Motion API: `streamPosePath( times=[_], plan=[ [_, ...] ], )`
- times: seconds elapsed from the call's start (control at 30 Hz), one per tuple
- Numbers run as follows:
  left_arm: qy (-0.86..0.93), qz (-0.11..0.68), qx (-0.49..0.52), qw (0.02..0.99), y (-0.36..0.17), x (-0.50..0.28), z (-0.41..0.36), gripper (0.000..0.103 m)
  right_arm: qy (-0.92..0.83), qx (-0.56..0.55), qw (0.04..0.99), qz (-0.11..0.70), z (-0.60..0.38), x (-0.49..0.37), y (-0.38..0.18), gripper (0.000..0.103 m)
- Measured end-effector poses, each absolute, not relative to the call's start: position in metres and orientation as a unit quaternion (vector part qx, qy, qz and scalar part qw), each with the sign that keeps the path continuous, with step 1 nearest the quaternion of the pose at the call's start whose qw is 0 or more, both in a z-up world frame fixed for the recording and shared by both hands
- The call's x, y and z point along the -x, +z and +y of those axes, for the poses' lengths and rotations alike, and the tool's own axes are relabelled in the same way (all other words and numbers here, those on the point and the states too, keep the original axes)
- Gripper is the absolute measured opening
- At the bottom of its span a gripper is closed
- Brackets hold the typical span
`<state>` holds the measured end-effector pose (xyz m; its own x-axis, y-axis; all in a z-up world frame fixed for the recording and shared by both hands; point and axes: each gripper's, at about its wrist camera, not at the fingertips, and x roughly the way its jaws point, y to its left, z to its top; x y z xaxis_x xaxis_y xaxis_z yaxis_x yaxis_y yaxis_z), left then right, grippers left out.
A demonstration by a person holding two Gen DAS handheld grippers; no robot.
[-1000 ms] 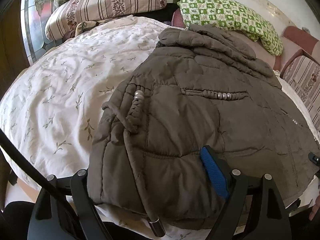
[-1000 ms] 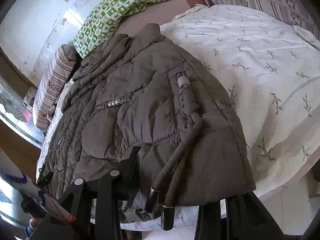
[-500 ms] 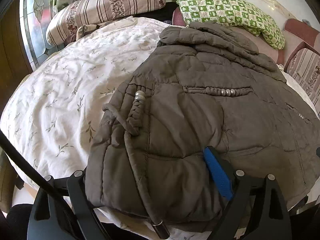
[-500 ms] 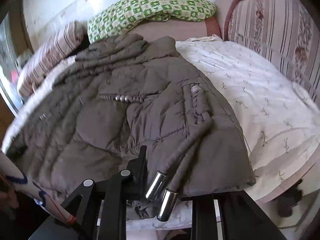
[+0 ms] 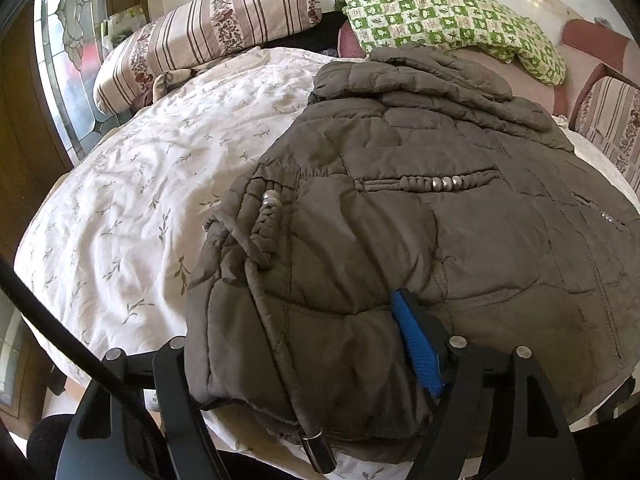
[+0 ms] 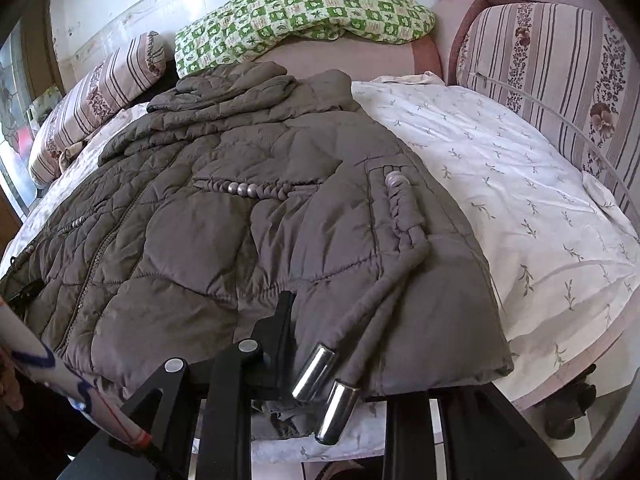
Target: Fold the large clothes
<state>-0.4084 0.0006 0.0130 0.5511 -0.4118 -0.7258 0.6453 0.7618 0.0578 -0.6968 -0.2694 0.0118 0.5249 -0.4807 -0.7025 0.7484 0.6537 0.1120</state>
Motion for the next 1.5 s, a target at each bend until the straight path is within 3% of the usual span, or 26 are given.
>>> streamPosePath(
  times=[0.23, 0.6, 1.5],
  plan=[
    [-0.303, 0.339, -0.183, 0.872, 0.016, 0.418, -0.005, 0.056, -0.363, -0.205, 0.849, 0.324, -0.269, 0.697, 0.011, 0.027],
    [-0.300, 0.329, -0.192, 0.874, 0.017, 0.420, -0.009, 0.047, -0.362, -0.214, 0.847, 0.326, -0.271, 0.698, 0.011, 0.029],
    [-0.297, 0.324, -0.200, 0.876, 0.016, 0.421, -0.010, 0.046, -0.366, -0.223, 0.840, 0.332, -0.275, 0.696, 0.007, 0.038]
  ],
)
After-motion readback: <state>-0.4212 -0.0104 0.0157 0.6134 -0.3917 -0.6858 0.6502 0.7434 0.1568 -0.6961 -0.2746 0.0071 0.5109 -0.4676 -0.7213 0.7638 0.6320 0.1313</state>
